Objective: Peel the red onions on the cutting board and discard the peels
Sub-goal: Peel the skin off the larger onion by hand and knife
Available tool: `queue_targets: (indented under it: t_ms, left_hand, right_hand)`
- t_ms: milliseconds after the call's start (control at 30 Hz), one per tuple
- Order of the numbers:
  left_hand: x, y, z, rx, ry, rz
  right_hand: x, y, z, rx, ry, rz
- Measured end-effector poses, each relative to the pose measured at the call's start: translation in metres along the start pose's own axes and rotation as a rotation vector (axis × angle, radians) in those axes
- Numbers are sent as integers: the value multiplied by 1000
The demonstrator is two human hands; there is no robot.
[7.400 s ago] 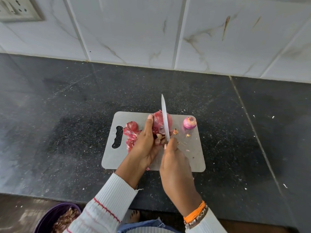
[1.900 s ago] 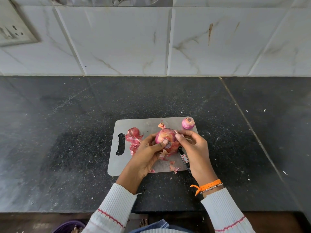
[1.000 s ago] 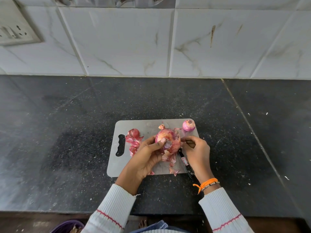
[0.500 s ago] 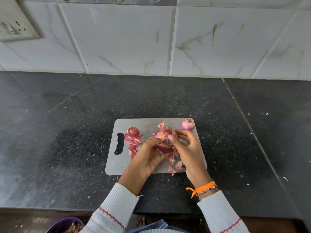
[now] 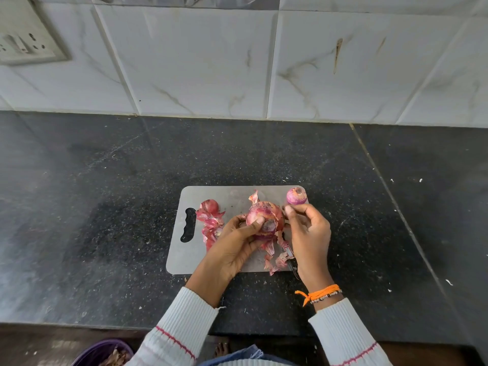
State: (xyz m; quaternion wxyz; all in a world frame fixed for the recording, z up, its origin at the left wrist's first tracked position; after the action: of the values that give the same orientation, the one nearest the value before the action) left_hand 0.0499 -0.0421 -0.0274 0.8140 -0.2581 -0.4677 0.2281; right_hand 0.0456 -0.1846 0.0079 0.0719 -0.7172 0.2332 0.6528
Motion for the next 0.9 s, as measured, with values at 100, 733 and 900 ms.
queue_targets:
  t_ms: [100,733,900]
  left_hand:
    - [1,2,0,17,-23,-21]
    - [8,12,9,27,-11,-95]
    - [10,12,10,42,-48,-140]
  right_hand:
    - [-13,-1,3,-35,82,47]
    - [3,0,-6,-25,114,249]
    - [-12,-12,4,-125,85,91]
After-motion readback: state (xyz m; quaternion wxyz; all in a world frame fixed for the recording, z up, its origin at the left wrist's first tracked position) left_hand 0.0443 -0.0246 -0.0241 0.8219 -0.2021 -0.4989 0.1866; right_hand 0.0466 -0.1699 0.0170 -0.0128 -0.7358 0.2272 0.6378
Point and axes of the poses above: each hand's wrist, its own z-axis away from the middle knuckle, its own y-axis out of the back of the hand, x = y × z, the point moved 7 cm from there along -z, towards the middle knuckle, and after that the axes turned 3 degrees about -y, right-handed, at the moved point
